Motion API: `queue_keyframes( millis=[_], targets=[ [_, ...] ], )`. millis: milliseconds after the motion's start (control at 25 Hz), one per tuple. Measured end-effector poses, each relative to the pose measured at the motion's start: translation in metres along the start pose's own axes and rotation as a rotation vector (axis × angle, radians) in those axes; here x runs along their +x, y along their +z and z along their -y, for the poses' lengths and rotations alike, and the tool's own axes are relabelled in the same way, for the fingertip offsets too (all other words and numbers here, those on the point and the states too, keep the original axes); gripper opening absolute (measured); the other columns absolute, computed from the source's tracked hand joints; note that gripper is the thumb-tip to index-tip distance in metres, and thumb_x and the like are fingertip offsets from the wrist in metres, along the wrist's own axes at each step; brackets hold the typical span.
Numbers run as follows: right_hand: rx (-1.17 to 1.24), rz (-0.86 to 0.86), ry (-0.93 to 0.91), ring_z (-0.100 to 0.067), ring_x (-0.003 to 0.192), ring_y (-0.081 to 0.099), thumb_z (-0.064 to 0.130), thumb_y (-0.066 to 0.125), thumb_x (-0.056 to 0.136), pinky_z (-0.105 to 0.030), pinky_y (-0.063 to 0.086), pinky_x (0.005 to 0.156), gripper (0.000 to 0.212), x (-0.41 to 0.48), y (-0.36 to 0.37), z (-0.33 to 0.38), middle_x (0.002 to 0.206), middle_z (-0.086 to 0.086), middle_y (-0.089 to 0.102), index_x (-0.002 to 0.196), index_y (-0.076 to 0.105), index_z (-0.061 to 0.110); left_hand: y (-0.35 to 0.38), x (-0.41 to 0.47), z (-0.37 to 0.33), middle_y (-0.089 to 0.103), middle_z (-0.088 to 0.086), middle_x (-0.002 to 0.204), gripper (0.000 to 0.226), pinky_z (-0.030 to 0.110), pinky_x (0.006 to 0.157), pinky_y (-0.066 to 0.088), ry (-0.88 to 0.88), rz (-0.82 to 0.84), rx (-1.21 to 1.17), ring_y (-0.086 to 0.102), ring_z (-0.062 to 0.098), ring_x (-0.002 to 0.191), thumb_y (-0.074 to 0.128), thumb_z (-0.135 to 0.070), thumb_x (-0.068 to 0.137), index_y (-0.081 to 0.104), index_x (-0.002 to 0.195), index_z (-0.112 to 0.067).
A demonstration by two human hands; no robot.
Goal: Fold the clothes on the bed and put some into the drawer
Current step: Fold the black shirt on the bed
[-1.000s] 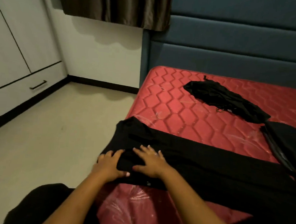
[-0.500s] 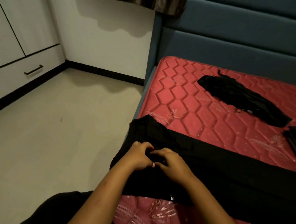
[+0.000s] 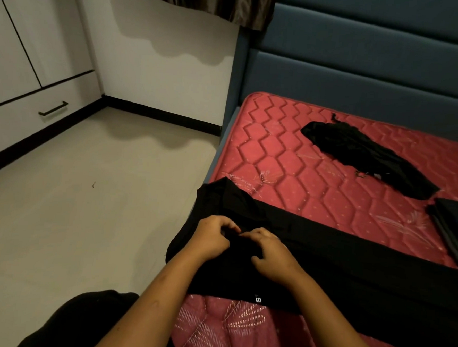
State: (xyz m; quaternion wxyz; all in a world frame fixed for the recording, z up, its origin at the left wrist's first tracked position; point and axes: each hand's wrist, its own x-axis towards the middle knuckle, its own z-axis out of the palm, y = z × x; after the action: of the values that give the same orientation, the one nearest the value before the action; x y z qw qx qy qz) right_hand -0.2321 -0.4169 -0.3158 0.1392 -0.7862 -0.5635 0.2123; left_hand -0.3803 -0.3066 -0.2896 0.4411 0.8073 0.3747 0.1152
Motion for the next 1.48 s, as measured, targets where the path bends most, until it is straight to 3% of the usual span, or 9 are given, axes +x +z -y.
queue_keyframes(
  millis=[200,360,480,600,800,960,1080,1280,1480],
  targets=[
    [0.189,-0.114,-0.005,-0.012,0.103,0.054,-0.003,0.042,0.077,-0.002,0.029,0.091,0.048,-0.008,-0.011,-0.006,0.099,0.022,0.066,0.099,0.074,0.026,-0.003,0.001,0.008,0.061,-0.004,0.115,0.051,0.03,0.091,0.048,0.211,-0.12,0.346,0.054,0.016,0.11,0.053,0.009,0.075,0.07,0.11,-0.025],
    [0.688,0.078,0.067,-0.009,0.09,0.064,-0.009,0.046,0.084,-0.019,0.047,0.087,0.037,-0.016,-0.034,-0.015,0.098,-0.012,0.073,0.085,0.074,0.015,-0.006,0.002,0.001,0.049,-0.007,0.133,0.036,0.03,0.097,0.04,0.344,-0.001,0.416,0.036,0.014,0.125,0.054,-0.004,0.081,0.068,0.107,-0.025],
    [0.968,0.128,0.143,-0.017,0.077,0.066,-0.006,0.052,0.089,-0.022,0.051,0.073,0.024,-0.016,-0.048,-0.021,0.091,-0.017,0.069,0.098,0.07,0.006,-0.008,-0.002,-0.003,0.062,-0.001,0.099,0.028,0.017,0.073,0.043,0.271,0.061,0.095,0.058,0.009,0.086,0.045,-0.004,0.088,0.061,0.104,-0.019],
    [1.126,0.067,0.197,-0.02,0.079,0.069,0.001,0.053,0.092,-0.025,0.056,0.07,0.02,-0.004,-0.056,-0.027,0.093,-0.014,0.071,0.105,0.068,0.005,0.0,-0.004,-0.003,0.06,0.0,0.08,0.013,0.037,0.066,0.05,0.221,-0.021,0.113,0.06,0.023,0.072,0.041,-0.018,0.097,0.053,0.102,-0.022],
    [0.727,-0.041,0.221,-0.014,0.073,0.066,0.01,0.056,0.096,-0.029,0.053,0.071,0.014,0.036,-0.044,-0.039,0.086,-0.006,0.07,0.093,0.069,0.015,0.011,0.017,-0.001,0.065,0.008,0.105,0.03,0.033,0.072,0.045,0.07,-0.082,0.244,0.061,0.031,0.1,0.043,-0.042,0.099,0.055,0.117,-0.021],
    [0.483,-0.354,0.201,-0.015,0.085,0.065,0.015,0.063,0.091,-0.029,0.048,0.08,0.008,0.068,-0.037,-0.047,0.091,0.0,0.071,0.091,0.071,0.013,0.011,0.049,0.009,0.063,0.006,0.093,0.019,0.037,0.073,0.047,-0.047,-0.248,0.086,0.059,0.031,0.095,0.049,-0.029,0.098,0.062,0.096,-0.016],
    [0.167,-0.386,0.163,-0.018,0.093,0.064,0.014,0.06,0.092,-0.025,0.045,0.077,0.014,0.077,-0.026,-0.042,0.099,-0.001,0.07,0.101,0.07,0.013,0.011,0.068,0.007,0.056,0.007,0.114,0.02,0.033,0.079,0.039,-0.06,-0.416,0.117,0.047,0.028,0.108,0.051,-0.028,0.097,0.065,0.104,-0.015],
    [-0.499,-0.554,0.019,-0.026,0.091,0.064,0.032,0.046,0.089,-0.039,0.045,0.075,0.031,0.085,-0.012,-0.027,0.101,0.002,0.068,0.114,0.064,0.025,0.011,0.09,0.021,0.045,0.008,0.121,0.027,0.021,0.082,0.036,-0.223,-0.348,-0.1,0.055,0.026,0.1,0.063,-0.021,0.09,0.061,0.117,-0.02],
    [-0.395,-0.208,0.044,-0.021,0.125,0.041,0.068,0.004,0.08,-0.042,0.032,0.098,0.077,0.103,0.005,-0.007,0.136,0.006,0.045,0.141,0.038,0.037,0.005,0.094,0.028,0.068,0.003,0.115,0.031,0.018,0.089,0.039,-0.189,-0.474,-0.219,0.061,0.021,0.108,0.053,0.003,0.088,0.074,0.102,-0.017]
  ],
)
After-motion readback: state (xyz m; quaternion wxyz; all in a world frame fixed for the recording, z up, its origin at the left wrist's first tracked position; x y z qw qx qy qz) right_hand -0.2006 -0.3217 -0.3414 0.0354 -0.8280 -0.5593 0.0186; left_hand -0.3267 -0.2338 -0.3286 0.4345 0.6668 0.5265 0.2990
